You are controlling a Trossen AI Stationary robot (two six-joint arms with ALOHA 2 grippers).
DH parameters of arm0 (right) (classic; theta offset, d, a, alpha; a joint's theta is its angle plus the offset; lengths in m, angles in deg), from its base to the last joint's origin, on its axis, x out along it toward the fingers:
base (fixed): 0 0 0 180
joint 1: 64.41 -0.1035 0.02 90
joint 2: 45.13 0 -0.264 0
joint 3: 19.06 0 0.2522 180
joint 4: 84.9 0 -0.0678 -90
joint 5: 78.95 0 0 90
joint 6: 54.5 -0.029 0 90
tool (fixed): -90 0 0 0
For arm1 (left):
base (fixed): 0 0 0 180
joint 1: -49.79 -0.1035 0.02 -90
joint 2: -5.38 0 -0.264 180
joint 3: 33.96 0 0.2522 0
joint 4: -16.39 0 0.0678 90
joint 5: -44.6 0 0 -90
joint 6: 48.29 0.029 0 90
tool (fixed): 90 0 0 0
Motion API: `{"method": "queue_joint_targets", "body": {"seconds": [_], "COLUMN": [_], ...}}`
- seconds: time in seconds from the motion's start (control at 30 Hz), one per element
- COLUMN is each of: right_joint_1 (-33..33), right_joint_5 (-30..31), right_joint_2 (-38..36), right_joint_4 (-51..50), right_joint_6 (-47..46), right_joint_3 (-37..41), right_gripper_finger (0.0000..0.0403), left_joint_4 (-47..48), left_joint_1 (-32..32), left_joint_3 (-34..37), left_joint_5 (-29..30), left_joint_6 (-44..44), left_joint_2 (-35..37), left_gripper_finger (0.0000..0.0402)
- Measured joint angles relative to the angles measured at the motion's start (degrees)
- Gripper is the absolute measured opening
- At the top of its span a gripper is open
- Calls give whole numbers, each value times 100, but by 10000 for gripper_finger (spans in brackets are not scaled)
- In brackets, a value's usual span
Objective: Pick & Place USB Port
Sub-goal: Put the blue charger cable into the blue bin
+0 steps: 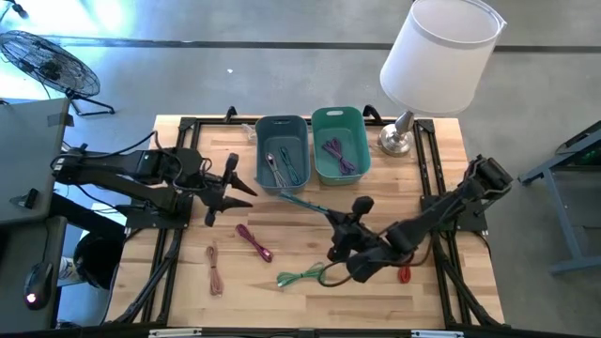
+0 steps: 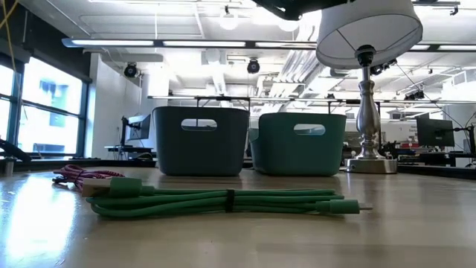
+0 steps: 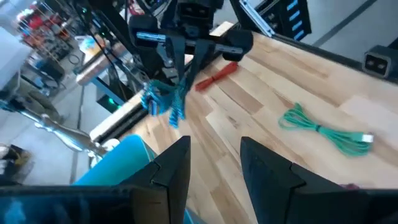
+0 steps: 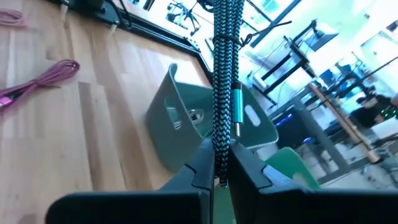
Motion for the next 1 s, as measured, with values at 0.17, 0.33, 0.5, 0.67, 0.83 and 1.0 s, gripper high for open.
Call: {"method": "queue_joint_targets", "body": {"seconds": [0.17, 0.33, 0.5, 0.67, 0.83, 1.0], "right_joint_1": [60, 86, 86, 86, 86, 86], "right_joint_5": [128, 208, 223, 207, 138, -106], "right_joint_2": [0, 0, -108, -227, -227, -229], "right_joint_4": [527, 1338, 2045, 2649, 3315, 3647], "right_joint_6": [803, 1918, 2874, 3560, 4284, 4572], "right_joint_3": [-4, -4, -7, -7, -9, -9], "right_gripper_finger": [15, 15, 15, 15, 15, 15], "left_joint_4": [-414, -1094, -1563, -1724, -1771, -1765], "left_joint_1": [0, 0, 0, 0, 0, 0], "left_joint_3": [1, 1, -1, -3, -5, -3], "left_joint_5": [28, 41, 58, 65, -18, -26], "left_joint_6": [273, 406, 557, 579, 671, 667], "left_joint_2": [-188, -408, -611, -741, -763, -799], "left_gripper_finger": [136, 136, 136, 136, 136, 136]}}
